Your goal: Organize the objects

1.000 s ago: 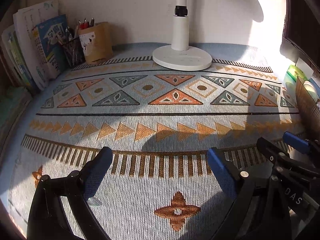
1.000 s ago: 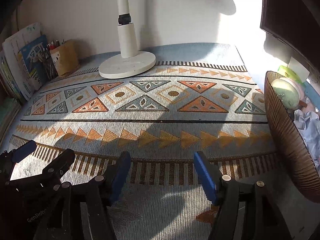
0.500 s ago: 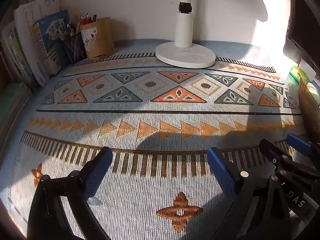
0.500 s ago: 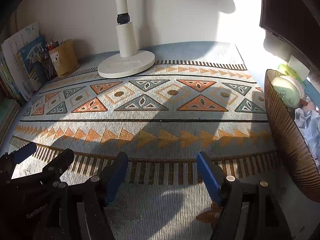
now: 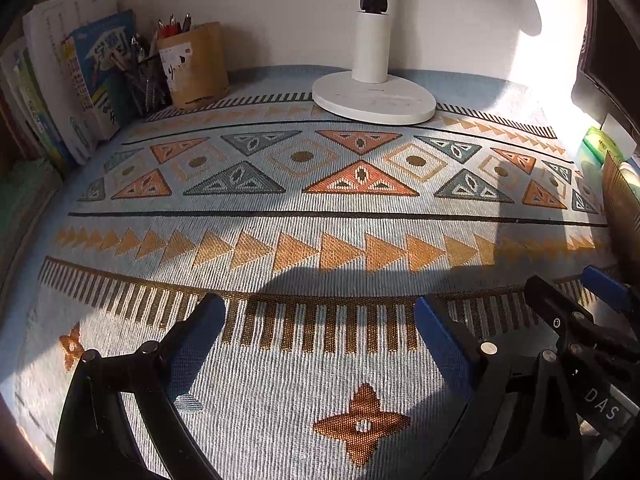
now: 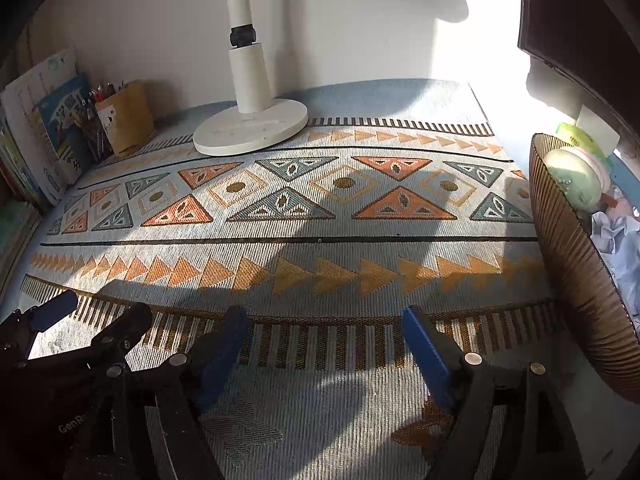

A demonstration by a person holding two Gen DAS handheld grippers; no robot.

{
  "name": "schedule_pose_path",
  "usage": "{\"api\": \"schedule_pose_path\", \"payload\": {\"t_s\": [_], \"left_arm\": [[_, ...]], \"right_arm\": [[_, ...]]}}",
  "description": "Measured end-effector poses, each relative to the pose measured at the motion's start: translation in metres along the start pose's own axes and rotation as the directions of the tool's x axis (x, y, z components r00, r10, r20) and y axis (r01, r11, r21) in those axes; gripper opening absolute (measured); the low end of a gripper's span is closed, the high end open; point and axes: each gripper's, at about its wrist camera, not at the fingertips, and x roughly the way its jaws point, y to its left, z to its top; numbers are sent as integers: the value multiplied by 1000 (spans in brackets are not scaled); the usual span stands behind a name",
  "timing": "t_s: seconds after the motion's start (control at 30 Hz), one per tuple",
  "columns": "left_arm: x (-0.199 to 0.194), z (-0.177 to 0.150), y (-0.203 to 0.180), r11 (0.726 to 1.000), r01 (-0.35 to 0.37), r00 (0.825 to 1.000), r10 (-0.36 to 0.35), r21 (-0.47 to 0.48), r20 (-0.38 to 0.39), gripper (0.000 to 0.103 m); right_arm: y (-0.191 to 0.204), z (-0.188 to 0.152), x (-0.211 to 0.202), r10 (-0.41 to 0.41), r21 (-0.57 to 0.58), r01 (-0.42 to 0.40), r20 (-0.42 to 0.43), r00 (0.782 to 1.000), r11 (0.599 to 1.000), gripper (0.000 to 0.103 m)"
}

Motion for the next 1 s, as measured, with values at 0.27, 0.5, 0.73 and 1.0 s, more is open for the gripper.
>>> {"api": "schedule_pose_path", "payload": {"t_s": [0.27,0.5,0.73,1.0], "left_arm": [[3,0,-1,1000,4,1000,-4,4,-21,95],[6,0,1,1000,14,999,-14,0,-42,95],[11,2,7,1000,12,998,-13,-18,-69,103],[11,2,10,998,-15,999,12,-62,-49,103]], "right_arm": [[-1,1,1,3,0,-3,-4,1000,1000,79],[-1,1,4,-13,8,13,-15,1000,1000,83],[-8,2,17,-9,38,12,-89,996,999,86],[-6,-2,21,-37,-22,34,-129,991,999,103]]}}
